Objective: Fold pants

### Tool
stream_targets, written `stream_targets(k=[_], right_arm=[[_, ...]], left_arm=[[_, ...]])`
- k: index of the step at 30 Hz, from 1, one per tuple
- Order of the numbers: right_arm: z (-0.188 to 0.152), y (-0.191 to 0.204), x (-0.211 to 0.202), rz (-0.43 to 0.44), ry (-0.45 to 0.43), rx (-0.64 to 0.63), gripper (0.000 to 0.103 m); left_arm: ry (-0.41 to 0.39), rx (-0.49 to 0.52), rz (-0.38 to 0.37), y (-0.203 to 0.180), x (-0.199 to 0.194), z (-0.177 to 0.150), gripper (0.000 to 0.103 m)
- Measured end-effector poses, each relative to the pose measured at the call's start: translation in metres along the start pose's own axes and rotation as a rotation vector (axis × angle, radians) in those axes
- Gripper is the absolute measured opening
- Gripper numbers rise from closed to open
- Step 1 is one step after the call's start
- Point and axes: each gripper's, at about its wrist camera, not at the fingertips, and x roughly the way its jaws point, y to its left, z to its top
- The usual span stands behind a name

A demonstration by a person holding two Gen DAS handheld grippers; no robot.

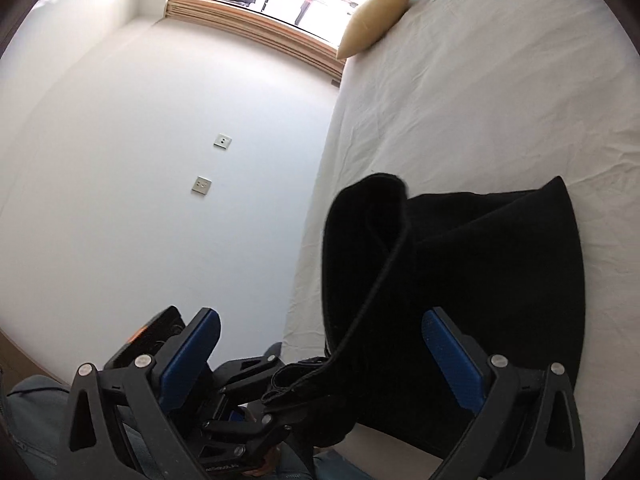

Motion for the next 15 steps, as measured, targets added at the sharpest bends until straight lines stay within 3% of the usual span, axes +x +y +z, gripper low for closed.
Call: stream_targets(k=[2, 3, 4, 6, 8, 12, 15], right_arm=[[-0.004, -0.011, 0.007, -0.072, 0.042, 0.010, 0.098], [-0.006, -0.017, 0.010, -0.086, 0.054, 0.020, 0.085], [-0.008, -0.025, 0.009, -0.075, 0.064, 0.035, 0.079], [-0.009, -0.038, 0.005, -0.070, 0.060, 0.061, 0.051], [-0.008, -0.048, 0.000, -0.080, 0.053, 0.087, 0.034], [-0.007, -0.043, 0.000, -0.137, 0.082, 0.032, 0.021], [-0.002, -0.041, -0.009, -0.174, 0.095, 0.000, 0.018]], left_arm=[[0.020, 0.028, 0.001, -0.008, 0.012, -0.003, 0.014], [0.027, 0.040, 0.005, -0.013, 0.016, -0.003, 0.014], [0.028, 0.050, 0.007, -0.015, 0.018, -0.006, 0.014], [0.029, 0.059, 0.012, -0.013, 0.018, -0.015, 0.014], [0.031, 0.069, 0.017, -0.020, 0.024, -0.013, 0.014], [0.041, 0.091, 0.018, -0.015, 0.030, -0.018, 0.014], [0.035, 0.112, 0.019, -0.023, 0.037, -0.021, 0.014]])
